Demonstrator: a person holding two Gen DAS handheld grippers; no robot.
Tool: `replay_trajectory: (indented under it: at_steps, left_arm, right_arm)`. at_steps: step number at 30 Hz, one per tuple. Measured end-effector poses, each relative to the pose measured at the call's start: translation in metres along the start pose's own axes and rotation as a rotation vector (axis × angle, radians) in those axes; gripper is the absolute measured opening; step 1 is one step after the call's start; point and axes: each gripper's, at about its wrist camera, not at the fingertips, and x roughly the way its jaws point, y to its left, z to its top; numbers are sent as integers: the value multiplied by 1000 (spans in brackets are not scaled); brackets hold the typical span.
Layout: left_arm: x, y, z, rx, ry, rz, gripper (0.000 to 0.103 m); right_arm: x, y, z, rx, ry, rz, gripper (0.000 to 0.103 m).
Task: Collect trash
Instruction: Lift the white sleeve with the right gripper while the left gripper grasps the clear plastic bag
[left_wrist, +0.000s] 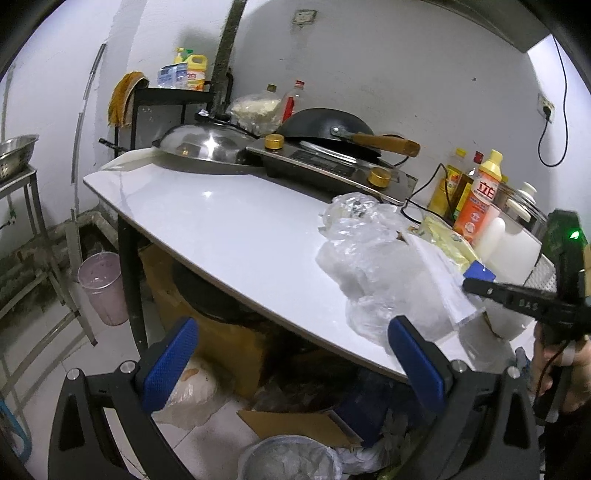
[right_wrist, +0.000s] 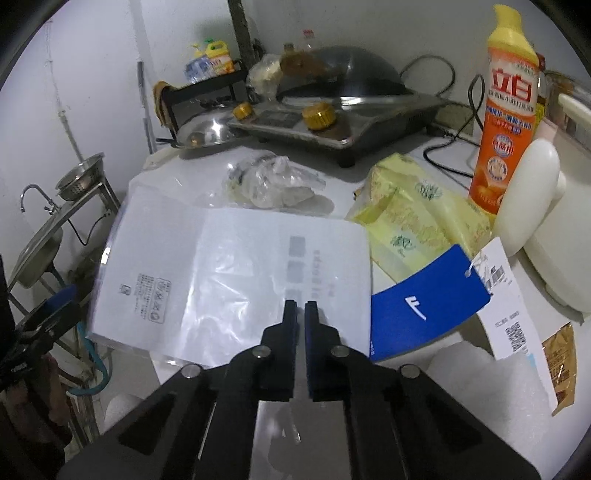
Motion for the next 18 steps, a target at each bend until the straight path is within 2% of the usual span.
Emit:
replay_trajectory:
  at_steps: [5,8,9,10,11,15,18]
  left_arm:
    - [7,-13,5,20,16,-13,102]
    - [4,-19,9,24,5,-14,102]
    - [3,-19,10,23,0,-14,102]
    - [0,-20,9,21,-5,-12,102]
    - [-1,-19,9,18,-8,-10,102]
    - [-4,-13,6,6,-9,0,102]
    - [-3,-5,4,-10,-3,6,102]
  right_arm:
    - [-28,-1,3,-30,-60,-18,1]
    - [-36,-2,1,-30,-50,-20,5]
    - [-37,0,-2,-42,-41,-33,21]
    - [-38,2,-5,-57,-33,-45,56]
    - [-38,4,-8,-65,-34,-45,84]
    - [-37,5,-17,-47,-23,-19,86]
    - [-27,-2,-19,34,-3,28,86]
